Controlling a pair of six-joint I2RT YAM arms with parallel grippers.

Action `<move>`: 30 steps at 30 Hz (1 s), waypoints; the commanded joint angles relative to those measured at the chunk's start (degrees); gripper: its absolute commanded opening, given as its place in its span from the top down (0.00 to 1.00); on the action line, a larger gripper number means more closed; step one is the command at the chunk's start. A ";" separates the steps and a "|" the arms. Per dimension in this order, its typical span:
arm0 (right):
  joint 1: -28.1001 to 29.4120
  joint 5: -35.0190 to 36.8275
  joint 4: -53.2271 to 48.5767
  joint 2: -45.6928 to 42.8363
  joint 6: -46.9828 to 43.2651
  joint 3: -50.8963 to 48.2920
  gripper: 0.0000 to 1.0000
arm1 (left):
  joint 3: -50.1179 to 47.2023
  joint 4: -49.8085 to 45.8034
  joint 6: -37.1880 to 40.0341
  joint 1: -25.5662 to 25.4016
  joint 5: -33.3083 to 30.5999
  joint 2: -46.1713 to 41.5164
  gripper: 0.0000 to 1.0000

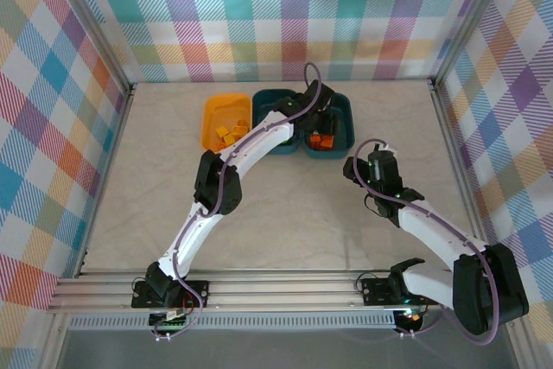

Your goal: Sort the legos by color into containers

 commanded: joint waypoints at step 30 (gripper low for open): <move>0.44 0.43 3.84 -5.41 -4.30 -1.50 0.07 | -57.77 18.18 3.41 -0.78 -19.33 -55.26 0.00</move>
